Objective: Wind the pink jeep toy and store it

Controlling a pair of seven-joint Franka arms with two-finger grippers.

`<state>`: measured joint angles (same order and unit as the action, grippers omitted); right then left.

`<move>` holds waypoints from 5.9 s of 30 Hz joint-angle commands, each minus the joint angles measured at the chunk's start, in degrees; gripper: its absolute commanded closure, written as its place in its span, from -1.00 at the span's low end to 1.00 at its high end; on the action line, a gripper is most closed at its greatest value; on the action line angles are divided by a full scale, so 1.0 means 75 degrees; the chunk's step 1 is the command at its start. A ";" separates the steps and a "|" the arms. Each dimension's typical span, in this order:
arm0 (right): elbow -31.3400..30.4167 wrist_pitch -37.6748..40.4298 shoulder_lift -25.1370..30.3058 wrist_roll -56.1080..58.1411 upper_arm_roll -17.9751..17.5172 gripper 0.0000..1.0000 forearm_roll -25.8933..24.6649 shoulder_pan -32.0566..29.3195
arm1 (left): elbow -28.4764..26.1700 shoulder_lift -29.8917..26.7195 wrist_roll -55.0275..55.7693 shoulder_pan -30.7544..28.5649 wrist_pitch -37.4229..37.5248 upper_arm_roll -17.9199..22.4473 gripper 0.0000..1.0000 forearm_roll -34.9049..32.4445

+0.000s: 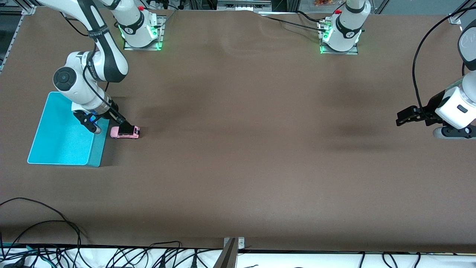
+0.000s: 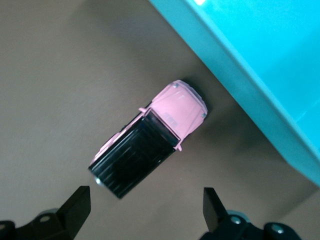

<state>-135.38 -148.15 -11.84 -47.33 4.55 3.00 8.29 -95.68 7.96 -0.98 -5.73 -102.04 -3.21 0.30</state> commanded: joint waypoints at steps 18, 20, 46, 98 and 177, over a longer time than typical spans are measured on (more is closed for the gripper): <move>-0.0032 -0.1434 -0.0741 -0.3063 -0.0033 -1.00 0.0080 -0.0051 | -0.0098 -0.0100 -0.0151 -0.0056 -0.0035 -0.0064 -1.00 -0.0111; -0.0020 -0.1528 -0.0835 -0.3204 -0.0033 -1.00 0.0045 -0.0039 | -0.0098 -0.0100 -0.0151 -0.0068 -0.0035 -0.0064 -1.00 -0.0111; 0.0085 -0.1540 -0.0660 -0.3181 -0.0044 1.00 0.0092 -0.0051 | -0.0098 -0.0112 -0.0151 -0.0068 -0.0035 -0.0064 -1.00 -0.0111; 0.2371 0.3124 -0.0027 0.5723 0.0622 1.00 -0.0471 -0.1609 | -0.0098 -0.0100 -0.0139 -0.0068 -0.0035 -0.0052 -1.00 -0.0111; 0.1866 0.2654 0.0969 0.6206 0.0096 -1.00 -0.0424 -0.2430 | -0.0098 -0.0065 -0.0139 -0.0068 -0.0035 -0.0052 -1.00 -0.0111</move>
<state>-121.90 -132.64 -9.40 1.15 7.28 0.04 -9.98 -95.70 8.03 -0.98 -5.79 -102.07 -3.21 0.30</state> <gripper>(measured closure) 0.000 0.000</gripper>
